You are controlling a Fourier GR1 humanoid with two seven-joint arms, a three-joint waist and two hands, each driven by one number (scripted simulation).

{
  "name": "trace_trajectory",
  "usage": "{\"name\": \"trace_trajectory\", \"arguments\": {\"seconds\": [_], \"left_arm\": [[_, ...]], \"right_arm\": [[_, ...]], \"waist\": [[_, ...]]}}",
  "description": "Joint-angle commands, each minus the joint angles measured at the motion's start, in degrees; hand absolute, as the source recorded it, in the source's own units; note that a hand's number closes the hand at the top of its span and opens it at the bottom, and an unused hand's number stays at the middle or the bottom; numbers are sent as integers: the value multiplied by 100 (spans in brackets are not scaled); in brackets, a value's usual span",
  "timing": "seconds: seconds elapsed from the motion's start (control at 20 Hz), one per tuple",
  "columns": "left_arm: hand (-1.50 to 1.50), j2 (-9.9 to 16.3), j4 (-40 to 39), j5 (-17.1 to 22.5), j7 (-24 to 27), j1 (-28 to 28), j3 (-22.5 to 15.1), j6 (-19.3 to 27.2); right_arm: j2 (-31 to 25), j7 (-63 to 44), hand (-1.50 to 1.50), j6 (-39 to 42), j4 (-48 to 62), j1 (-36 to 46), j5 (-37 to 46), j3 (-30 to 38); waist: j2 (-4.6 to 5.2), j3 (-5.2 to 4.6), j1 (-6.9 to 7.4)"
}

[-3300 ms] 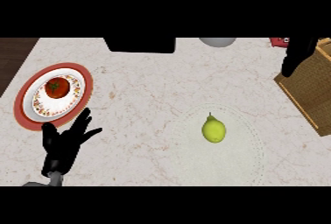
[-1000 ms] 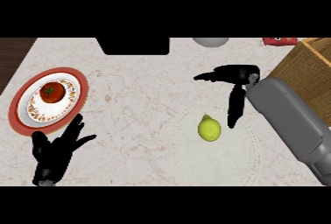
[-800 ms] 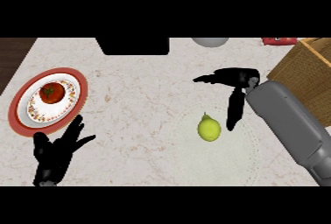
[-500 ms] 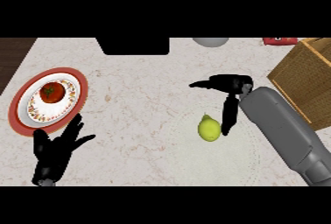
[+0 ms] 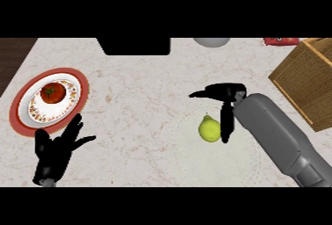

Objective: Pick the pear from the placemat and place it in the basket

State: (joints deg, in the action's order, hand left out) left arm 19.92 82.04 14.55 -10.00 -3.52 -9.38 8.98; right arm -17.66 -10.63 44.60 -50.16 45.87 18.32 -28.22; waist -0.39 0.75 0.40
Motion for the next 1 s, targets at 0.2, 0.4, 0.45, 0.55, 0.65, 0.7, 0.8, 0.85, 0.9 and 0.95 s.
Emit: {"name": "trace_trajectory", "arguments": {"seconds": [0.2,0.4,0.45,0.55,0.65,0.7,0.8,0.85,0.9,0.95], "left_arm": [[0,62,-335,-104,-241,-330,6,-152],[0,-49,-272,-105,-242,-351,1,-183],[0,-26,-478,-44,-277,-132,85,-297],[0,-137,-341,-168,-115,-499,-88,-253],[0,-126,-260,-230,-355,-238,9,-111],[0,-14,-109,-91,-423,-377,83,-255],[0,-85,-126,-195,-343,-417,23,-185],[0,-72,-447,-224,-258,-243,45,-277],[0,-155,-362,-235,-177,-349,38,-226],[0,78,79,-130,-599,-312,146,-265]], "right_arm": [[98,151,-150,-35,63,-24,255,163],[305,420,-150,-401,303,-260,597,38],[174,442,-150,-241,151,-289,573,78],[435,81,-150,-284,-13,-327,531,117],[350,301,150,-185,-106,-488,651,45],[398,510,150,-425,155,-293,836,21],[-50,1220,150,-485,62,-378,1080,-133],[176,1172,150,-830,-23,-575,1268,-321],[-22,1337,150,-667,-51,-432,1273,-245],[338,1077,150,-1011,-136,-585,1437,-366]], "waist": [[45,-76,3],[55,-74,28],[50,-76,-16],[36,-77,-10],[38,-75,-27],[52,-73,37],[59,-71,35],[64,-73,0],[56,-74,9],[44,-71,18]]}}
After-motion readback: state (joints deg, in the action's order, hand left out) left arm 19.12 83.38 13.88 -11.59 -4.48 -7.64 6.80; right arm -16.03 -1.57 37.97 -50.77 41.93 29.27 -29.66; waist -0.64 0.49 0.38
